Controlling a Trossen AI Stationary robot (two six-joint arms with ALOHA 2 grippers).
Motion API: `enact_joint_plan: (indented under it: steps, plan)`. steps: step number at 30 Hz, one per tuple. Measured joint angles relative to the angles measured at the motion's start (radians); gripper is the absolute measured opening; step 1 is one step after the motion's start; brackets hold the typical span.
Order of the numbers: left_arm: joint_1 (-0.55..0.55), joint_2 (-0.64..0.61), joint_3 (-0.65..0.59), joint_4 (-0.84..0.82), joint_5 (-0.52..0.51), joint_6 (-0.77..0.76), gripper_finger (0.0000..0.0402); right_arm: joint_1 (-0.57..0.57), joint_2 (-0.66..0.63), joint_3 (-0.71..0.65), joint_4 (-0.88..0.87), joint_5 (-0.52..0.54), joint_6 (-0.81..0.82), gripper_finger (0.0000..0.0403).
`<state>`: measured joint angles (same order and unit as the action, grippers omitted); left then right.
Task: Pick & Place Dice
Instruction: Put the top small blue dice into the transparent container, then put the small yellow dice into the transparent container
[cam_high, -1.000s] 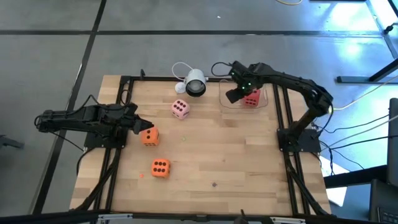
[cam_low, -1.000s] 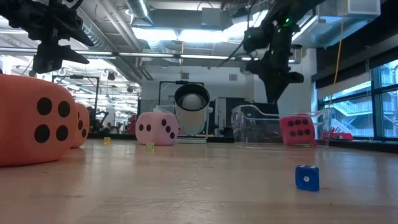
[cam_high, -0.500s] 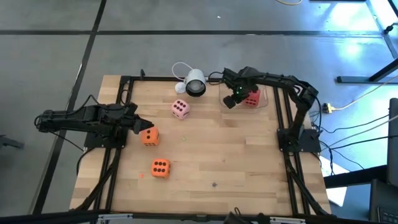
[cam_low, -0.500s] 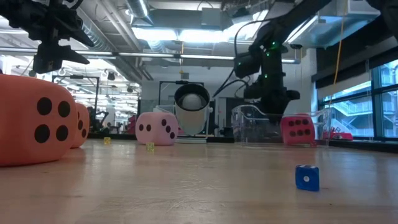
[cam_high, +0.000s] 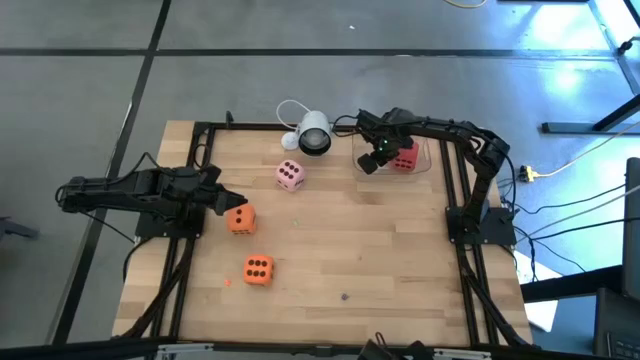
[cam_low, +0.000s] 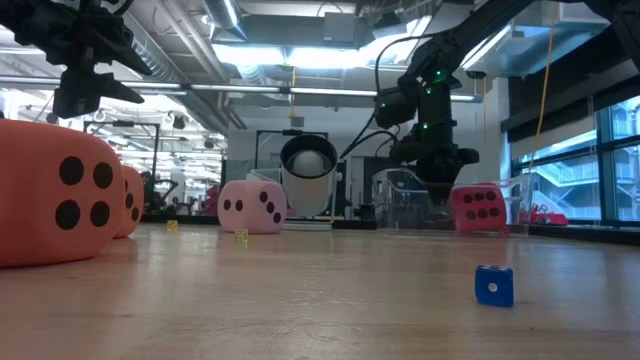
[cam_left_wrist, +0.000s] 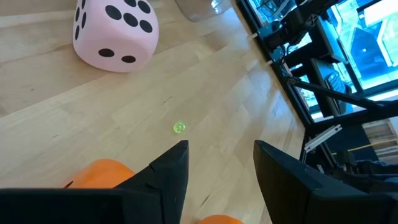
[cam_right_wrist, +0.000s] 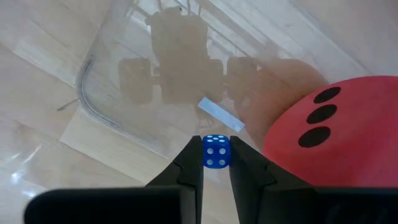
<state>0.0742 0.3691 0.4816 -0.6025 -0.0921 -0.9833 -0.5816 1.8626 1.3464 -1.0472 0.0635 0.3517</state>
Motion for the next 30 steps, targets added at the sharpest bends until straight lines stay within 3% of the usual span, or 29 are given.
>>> enact_joint_plan:
  steps: [8, 16, 30]
  plan:
    - [0.0, 0.0, 0.0, 0.0, -0.005, 0.0, 0.0175, 0.0, 0.0, 0.0, 0.0, -0.024, -0.003, 0.0052]
    - [0.0, 0.0, 0.0, 0.0, -0.005, 0.0, 0.0175, 0.0, 0.0, 0.0, -0.001, -0.014, -0.001, 0.0127]
    - [0.0, 0.0, 0.0, 0.0, -0.004, 0.0, 0.0175, 0.001, 0.0, 0.0, -0.007, -0.045, -0.024, 0.0194]
